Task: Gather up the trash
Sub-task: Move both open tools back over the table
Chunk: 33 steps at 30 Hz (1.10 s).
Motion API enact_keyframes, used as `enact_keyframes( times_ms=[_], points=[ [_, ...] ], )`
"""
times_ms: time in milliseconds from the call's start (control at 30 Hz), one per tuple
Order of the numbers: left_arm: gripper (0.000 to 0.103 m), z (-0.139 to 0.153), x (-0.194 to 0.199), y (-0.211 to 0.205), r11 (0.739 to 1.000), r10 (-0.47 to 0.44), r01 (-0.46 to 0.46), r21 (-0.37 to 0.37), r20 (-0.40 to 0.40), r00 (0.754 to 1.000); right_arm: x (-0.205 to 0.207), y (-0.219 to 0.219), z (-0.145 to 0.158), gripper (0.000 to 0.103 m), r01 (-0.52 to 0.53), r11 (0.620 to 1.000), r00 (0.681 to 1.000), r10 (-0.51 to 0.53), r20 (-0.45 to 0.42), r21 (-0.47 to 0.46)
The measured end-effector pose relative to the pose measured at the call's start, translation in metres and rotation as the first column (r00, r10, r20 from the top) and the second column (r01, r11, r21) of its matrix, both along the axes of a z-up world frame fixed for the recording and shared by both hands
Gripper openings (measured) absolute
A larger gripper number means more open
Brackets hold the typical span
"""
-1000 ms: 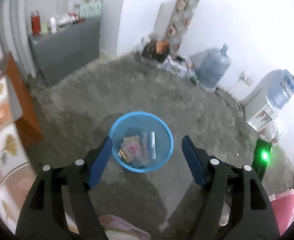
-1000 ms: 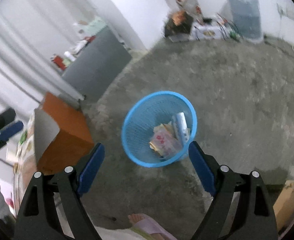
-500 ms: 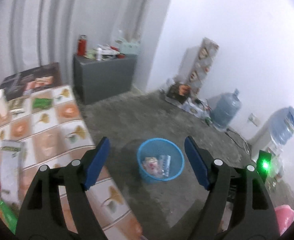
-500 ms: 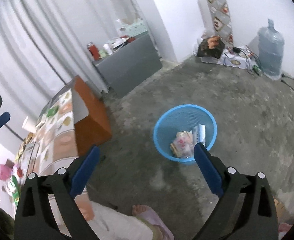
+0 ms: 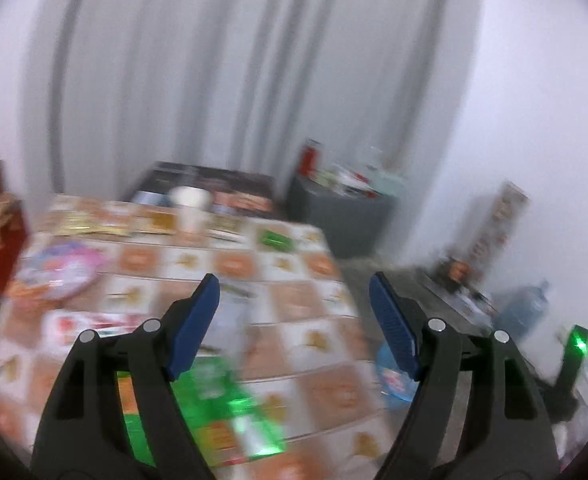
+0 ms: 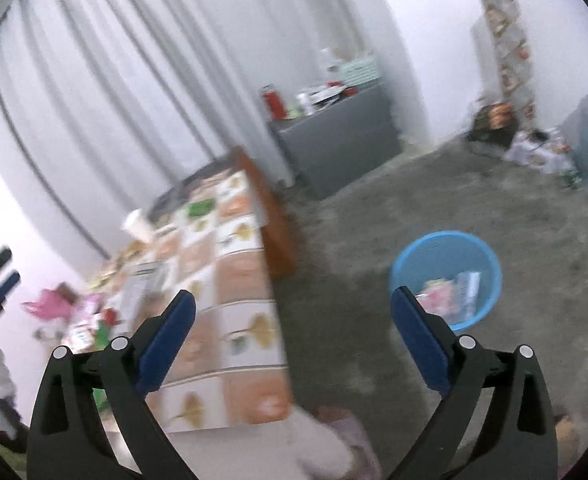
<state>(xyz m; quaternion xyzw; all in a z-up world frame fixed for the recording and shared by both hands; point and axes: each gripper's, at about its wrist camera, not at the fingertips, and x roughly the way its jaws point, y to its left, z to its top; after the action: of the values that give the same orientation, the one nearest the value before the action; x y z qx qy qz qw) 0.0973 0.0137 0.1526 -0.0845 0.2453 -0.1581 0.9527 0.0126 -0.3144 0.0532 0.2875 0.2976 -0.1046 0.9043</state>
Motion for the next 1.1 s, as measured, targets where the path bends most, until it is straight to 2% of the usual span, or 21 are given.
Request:
enact_keyframes(
  times_ms=[200,367,567,733,1100],
  points=[
    [0.073,-0.021,-0.029,0.088,0.983,0.183,-0.183,0.014,-0.018,0.983,0.028,0.044,0.006,0.095,-0.145,0.986,0.989,0.145,0.007,0.077],
    [0.073,-0.054,-0.046,0.131,0.968,0.251,-0.25,0.021,-0.094,0.963,0.052,0.084,0.005,0.095,-0.237,0.967,0.971,0.239,-0.011,0.096],
    [0.073,-0.083,-0.053,0.162,0.959,0.284,-0.283,0.025,-0.135,0.949,0.078,0.121,-0.003,0.095,-0.316,0.942,0.945,0.324,-0.055,0.114],
    [0.073,-0.093,-0.054,0.177,0.953,0.301,-0.301,0.023,-0.142,0.943,0.093,0.144,-0.007,0.095,-0.358,0.925,0.925,0.37,-0.081,0.129],
    [0.073,-0.117,-0.042,0.203,0.949,0.312,-0.316,0.006,-0.186,0.932,0.123,0.169,-0.026,0.095,-0.377,0.911,0.905,0.401,-0.144,0.167]
  ],
)
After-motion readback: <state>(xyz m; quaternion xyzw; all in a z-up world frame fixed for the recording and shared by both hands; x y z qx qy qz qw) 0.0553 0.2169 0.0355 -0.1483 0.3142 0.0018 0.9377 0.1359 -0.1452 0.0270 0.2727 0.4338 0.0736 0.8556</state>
